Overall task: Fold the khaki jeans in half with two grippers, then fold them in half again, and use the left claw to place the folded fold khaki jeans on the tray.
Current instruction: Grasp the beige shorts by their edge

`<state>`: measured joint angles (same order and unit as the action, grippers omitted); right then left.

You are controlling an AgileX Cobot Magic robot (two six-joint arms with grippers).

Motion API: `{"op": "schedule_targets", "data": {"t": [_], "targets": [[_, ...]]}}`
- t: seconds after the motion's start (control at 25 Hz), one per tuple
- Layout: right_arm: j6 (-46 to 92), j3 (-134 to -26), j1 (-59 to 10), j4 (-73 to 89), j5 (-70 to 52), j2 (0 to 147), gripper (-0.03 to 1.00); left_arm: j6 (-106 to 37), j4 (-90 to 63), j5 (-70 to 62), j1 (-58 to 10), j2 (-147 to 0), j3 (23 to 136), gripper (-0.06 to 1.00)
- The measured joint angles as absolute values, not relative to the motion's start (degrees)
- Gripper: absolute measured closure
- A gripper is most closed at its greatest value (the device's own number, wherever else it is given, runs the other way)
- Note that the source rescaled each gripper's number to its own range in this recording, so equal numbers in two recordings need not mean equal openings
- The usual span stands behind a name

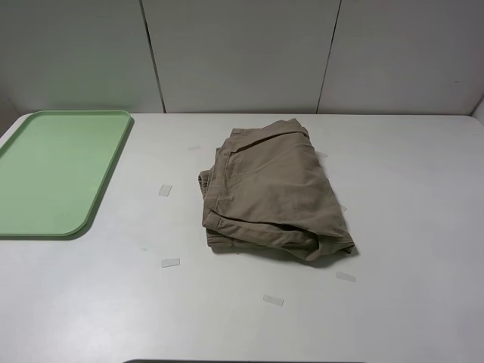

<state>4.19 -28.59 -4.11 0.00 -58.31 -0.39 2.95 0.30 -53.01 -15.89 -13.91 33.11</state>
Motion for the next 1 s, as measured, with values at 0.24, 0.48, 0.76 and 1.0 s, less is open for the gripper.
{"op": "schedule_targets", "data": {"t": [0.24,0.48,0.76,1.0], "targets": [[4.19,-28.59,-4.11,0.00,-58.26,-0.39,-0.03,-3.32,-13.95,-41.75,-15.89,-33.93,36.22,0.06],[4.19,-28.59,-4.11,0.00,-58.26,-0.39,-0.03,-19.26,-35.00,-28.72,-15.89,-52.41,36.23,0.06],[4.19,-28.59,-4.11,0.00,-58.26,-0.39,-0.03,-39.26,-58.82,-23.71,-15.89,-67.97,36.27,0.06],[4.19,-28.59,-4.11,0.00,-58.26,-0.39,-0.03,-47.67,-70.37,-24.36,-15.30,-78.66,36.27,0.06]]}}
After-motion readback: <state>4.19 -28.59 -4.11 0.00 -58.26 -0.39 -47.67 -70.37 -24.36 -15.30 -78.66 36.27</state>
